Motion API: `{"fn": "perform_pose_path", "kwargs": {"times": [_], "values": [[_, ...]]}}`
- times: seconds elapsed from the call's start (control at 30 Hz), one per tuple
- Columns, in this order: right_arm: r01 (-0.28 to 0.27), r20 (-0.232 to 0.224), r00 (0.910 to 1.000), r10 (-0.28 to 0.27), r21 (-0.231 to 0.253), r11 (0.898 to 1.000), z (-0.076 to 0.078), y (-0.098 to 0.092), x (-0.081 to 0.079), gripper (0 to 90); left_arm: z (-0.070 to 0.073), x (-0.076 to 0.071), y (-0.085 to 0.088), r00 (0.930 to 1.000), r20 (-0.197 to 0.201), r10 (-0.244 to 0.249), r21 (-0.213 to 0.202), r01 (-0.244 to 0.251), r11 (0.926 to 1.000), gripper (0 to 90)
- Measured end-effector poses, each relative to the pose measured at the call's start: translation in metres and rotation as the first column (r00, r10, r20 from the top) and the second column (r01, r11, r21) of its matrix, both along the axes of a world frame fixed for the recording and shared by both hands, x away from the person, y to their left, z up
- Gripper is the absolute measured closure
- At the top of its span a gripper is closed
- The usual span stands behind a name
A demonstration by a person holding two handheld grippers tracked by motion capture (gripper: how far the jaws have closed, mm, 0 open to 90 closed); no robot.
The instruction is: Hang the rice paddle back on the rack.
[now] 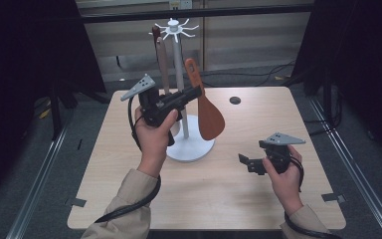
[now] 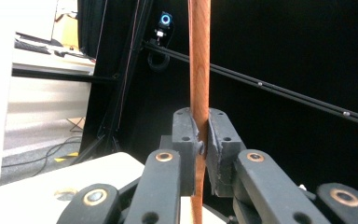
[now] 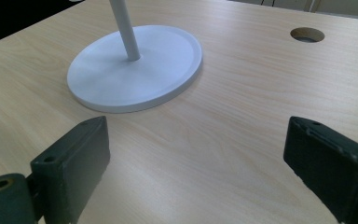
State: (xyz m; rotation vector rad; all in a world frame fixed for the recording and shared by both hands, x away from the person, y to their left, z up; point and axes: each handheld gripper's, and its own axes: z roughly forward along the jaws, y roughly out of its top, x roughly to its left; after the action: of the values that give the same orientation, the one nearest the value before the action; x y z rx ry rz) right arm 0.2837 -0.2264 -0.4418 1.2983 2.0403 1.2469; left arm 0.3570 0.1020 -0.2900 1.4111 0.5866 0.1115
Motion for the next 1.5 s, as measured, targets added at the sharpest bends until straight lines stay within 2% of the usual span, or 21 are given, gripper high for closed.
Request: {"fn": "perform_pose_path", "kwargs": {"times": [0.27, 0.3, 0.33, 0.8, 1.2, 1.3, 1.5], "values": [[0.003, -0.002, 1.0000, -0.003, 0.003, 1.000, 0.000, 0.000, 0.000, 6.8, 0.008, 0.004, 0.004, 0.9998, 0.016, 0.014, -0.016, -0.014, 0.9998, 82.9], [0.002, -0.003, 1.0000, -0.002, 0.004, 1.000, 0.000, 0.000, 0.000, 6.8, 0.009, 0.004, 0.004, 0.9998, 0.009, 0.017, -0.030, -0.017, 0.9994, 83.0], [0.002, -0.003, 1.0000, -0.002, 0.005, 1.000, 0.000, 0.000, 0.000, 6.8, 0.009, 0.005, 0.004, 0.9998, 0.014, 0.017, -0.022, -0.017, 0.9996, 83.0], [0.000, -0.007, 1.0000, 0.000, 0.012, 1.000, -0.001, -0.001, 0.001, 6.9, 0.021, 0.015, 0.008, 0.9993, 0.029, 0.022, -0.042, -0.021, 0.9989, 82.9], [-0.002, -0.016, 0.9999, 0.003, 0.012, 1.000, -0.002, -0.002, 0.001, 6.9, 0.025, 0.022, 0.013, 0.9990, 0.023, 0.038, -0.074, -0.036, 0.9966, 82.9], [-0.001, -0.017, 0.9999, 0.001, 0.012, 1.000, -0.002, -0.002, 0.001, 6.9, 0.025, 0.025, 0.015, 0.9988, 0.024, 0.042, -0.066, -0.040, 0.9970, 82.8], [-0.001, -0.017, 0.9998, 0.001, 0.013, 1.000, -0.002, -0.003, 0.001, 6.9, 0.025, 0.027, 0.015, 0.9986, 0.011, 0.052, -0.087, -0.050, 0.9949, 82.8]]}}
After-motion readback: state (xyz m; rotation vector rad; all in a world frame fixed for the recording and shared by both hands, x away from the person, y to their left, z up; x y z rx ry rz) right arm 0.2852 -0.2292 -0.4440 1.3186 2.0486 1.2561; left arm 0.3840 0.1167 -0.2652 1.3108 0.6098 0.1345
